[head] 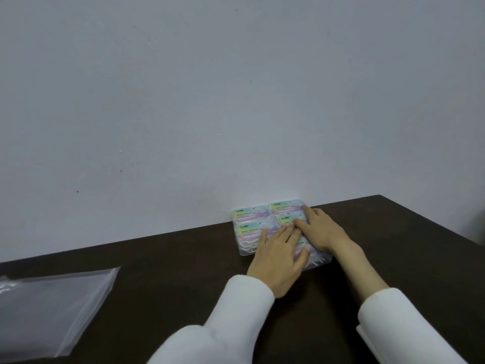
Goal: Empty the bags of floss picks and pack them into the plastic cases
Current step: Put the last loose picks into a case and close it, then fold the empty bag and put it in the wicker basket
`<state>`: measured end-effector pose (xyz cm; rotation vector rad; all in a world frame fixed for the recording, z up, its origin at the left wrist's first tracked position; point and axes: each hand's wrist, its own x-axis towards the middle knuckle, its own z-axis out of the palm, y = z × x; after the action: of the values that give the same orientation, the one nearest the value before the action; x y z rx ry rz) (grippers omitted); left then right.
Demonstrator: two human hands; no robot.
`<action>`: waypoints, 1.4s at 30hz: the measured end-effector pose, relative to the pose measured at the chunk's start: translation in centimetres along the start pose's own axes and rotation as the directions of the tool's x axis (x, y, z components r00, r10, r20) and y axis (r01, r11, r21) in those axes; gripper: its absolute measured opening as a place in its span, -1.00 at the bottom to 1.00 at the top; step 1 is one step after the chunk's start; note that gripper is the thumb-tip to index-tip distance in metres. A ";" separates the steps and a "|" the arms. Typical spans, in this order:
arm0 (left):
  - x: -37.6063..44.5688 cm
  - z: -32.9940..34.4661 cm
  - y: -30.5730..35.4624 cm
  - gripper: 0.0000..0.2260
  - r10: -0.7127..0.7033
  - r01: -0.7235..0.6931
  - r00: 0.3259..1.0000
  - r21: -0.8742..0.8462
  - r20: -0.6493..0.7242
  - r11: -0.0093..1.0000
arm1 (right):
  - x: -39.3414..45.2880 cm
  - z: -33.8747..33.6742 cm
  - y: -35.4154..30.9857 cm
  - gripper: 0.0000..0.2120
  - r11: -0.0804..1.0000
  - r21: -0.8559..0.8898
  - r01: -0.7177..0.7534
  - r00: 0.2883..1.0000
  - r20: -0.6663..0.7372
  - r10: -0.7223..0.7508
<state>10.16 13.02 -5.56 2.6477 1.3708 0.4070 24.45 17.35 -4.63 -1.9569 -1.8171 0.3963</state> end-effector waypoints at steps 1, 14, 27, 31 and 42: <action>-0.6 -0.3 -0.5 -0.51 -0.006 0.006 1.000 -0.008 -0.006 1.000 | -0.3 0.3 -0.8 -0.44 1.000 -0.012 0.015 1.000 -0.001 -0.015; -6.4 -3.2 -6.2 -0.55 -0.056 0.042 0.995 -0.173 -0.077 0.984 | -2.7 4.0 -9.6 -0.57 0.889 -0.408 0.209 0.972 -0.010 -0.233; -14.5 -9.0 -11.9 -0.79 -0.157 0.118 0.925 -0.130 -0.346 0.984 | -6.7 7.1 -19.8 -0.75 0.838 -0.036 0.544 0.837 -0.053 -0.545; -19.5 -11.9 -15.9 -0.81 -0.286 0.248 0.852 -0.143 -0.438 0.958 | -9.1 10.3 -24.3 -0.74 0.798 0.049 0.601 0.797 0.042 -0.603; -29.3 -15.0 -24.4 -0.50 -0.935 0.934 0.329 -0.100 -0.133 0.343 | -9.7 15.7 -32.9 -0.46 0.797 -0.075 0.599 0.719 0.487 -0.495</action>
<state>-29.51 3.12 -2.22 1.3147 2.6042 0.4346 -12.68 11.02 -2.60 -1.3945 -2.7432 0.4759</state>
